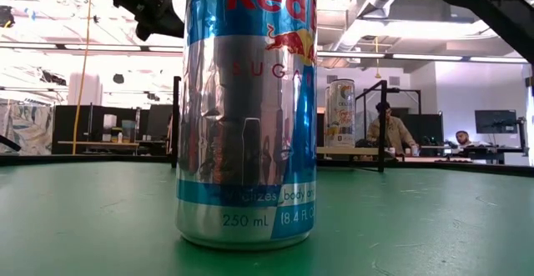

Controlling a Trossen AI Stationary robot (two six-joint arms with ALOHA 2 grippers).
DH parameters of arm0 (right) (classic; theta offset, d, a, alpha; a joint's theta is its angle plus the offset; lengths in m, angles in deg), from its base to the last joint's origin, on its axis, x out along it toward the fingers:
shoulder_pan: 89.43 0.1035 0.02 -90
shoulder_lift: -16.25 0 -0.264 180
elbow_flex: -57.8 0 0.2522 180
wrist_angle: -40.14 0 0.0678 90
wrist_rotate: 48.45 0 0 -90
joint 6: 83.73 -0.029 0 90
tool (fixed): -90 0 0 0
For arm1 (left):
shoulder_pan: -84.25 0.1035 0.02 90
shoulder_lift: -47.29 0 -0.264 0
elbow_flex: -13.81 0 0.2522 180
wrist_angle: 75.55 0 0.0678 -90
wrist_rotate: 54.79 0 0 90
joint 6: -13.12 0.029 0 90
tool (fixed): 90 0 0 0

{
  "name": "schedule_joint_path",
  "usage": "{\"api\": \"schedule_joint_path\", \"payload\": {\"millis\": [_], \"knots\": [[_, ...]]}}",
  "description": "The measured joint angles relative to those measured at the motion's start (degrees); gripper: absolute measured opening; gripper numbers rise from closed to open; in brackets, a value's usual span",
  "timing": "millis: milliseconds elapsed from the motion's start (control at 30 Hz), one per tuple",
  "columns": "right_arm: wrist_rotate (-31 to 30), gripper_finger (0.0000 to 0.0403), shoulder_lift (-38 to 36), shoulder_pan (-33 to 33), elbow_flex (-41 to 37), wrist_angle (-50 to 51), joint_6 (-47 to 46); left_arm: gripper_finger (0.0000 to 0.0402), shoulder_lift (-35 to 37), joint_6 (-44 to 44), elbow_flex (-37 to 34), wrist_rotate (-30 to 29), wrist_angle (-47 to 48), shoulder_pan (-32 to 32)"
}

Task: Place canned beverage on shelf
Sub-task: Put the red soda can on the shelf

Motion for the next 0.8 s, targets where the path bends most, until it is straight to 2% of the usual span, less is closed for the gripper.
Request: {"api": "schedule_joint_path", "payload": {"millis": [233,400,800], "knots": [[0.3,0.0318,0.0,-0.8,0.0,-0.2,-0.1,0.0,0.0,0.7,0.0,0.0,0.3,0.0],[4.0,0.0337,-0.1,-1.6,0.0,-0.2,-0.1,0.0,0.0,0.9,0.0,0.0,0.3,0.0],[4.5,0.034,-0.3,-1.8,0.1,-0.6,0.7,0.0,0.0,0.5,0.0,-0.2,0.3,0.0]]}}
